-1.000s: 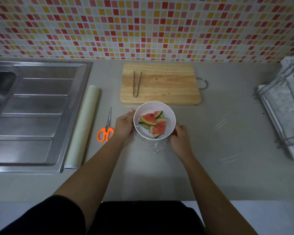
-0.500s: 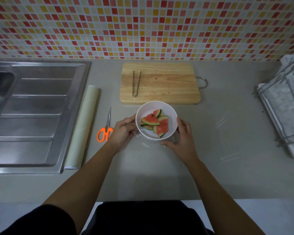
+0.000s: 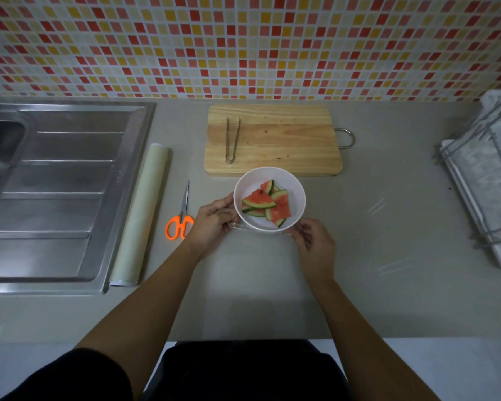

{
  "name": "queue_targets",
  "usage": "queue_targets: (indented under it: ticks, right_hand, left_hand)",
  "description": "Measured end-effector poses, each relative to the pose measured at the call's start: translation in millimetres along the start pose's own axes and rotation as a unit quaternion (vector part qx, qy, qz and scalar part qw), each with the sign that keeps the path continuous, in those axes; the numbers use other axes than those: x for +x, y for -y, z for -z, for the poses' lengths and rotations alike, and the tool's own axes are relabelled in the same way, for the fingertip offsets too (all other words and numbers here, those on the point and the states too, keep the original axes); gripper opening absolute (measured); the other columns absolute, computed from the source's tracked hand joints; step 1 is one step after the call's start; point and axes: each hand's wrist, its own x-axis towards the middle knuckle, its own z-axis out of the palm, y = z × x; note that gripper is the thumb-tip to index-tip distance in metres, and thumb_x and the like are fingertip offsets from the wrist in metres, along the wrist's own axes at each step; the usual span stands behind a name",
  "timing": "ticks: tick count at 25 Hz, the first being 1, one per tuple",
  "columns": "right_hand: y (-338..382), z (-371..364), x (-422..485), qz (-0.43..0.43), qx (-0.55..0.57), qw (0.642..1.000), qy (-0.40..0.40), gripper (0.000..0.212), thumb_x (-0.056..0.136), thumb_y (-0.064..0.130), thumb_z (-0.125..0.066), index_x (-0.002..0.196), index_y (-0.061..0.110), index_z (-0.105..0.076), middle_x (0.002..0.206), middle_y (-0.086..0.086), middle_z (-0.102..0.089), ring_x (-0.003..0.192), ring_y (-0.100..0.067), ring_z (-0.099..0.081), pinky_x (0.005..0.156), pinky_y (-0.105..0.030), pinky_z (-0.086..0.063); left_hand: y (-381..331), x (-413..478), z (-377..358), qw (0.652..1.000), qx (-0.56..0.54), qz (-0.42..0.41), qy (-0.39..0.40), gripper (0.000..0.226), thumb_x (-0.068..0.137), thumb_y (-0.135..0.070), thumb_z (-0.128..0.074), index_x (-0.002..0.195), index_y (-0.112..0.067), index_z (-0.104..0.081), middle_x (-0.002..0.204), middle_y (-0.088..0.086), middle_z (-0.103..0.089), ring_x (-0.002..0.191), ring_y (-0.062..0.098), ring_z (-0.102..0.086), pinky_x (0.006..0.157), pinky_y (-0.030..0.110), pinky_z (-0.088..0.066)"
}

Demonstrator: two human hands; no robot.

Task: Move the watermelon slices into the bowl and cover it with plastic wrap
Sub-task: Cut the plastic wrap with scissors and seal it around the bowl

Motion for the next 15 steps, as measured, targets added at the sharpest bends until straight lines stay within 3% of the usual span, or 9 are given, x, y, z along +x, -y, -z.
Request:
queue_targets:
  ticks: [6, 8, 11, 15]
  right_hand:
    - [-1, 4, 1, 0.065, -0.023, 0.997, -0.018, 0.011, 0.079, -0.007, -0.065, 0.086, -0.002, -0.072, 0.086, -0.017, -0.071, 0.078, -0.002, -0.058, 0.075, -0.009, -0.043]
    - [4, 2, 4, 0.071, -0.045, 0.996, -0.039, 0.008, 0.077, -0.007, -0.067, 0.082, -0.004, -0.072, 0.084, -0.019, -0.065, 0.076, -0.013, -0.058, 0.074, -0.017, -0.045]
    - [17, -7, 6, 0.022, -0.057, 0.995, -0.081, 0.008, 0.076, -0.003, -0.069, 0.082, -0.003, -0.073, 0.078, -0.02, -0.064, 0.067, -0.027, -0.061, 0.068, -0.023, -0.044]
    - [31, -24, 6, -0.075, -0.043, 0.991, -0.106, 0.014, 0.081, 0.001, -0.064, 0.091, -0.002, -0.074, 0.084, -0.022, -0.07, 0.077, -0.033, -0.065, 0.073, -0.029, -0.045]
  left_hand:
    - [1, 3, 0, 1.0, -0.025, 0.003, -0.016, 0.054, 0.081, 0.02, -0.04, 0.114, -0.014, -0.065, 0.088, 0.005, -0.074, 0.078, 0.017, -0.063, 0.073, 0.026, -0.051]
    - [3, 4, 0, 0.999, -0.029, 0.009, -0.029, 0.053, 0.081, 0.021, -0.041, 0.117, -0.009, -0.065, 0.09, 0.008, -0.073, 0.084, 0.025, -0.055, 0.078, 0.033, -0.045]
    - [4, 2, -2, 0.998, -0.024, 0.011, -0.057, 0.049, 0.082, 0.019, -0.047, 0.125, -0.001, -0.059, 0.099, 0.011, -0.071, 0.09, 0.028, -0.058, 0.083, 0.035, -0.051]
    - [6, 0, -5, 0.997, -0.028, -0.005, -0.065, 0.051, 0.083, 0.018, -0.05, 0.126, -0.007, -0.059, 0.103, 0.003, -0.073, 0.088, 0.019, -0.068, 0.079, 0.028, -0.058]
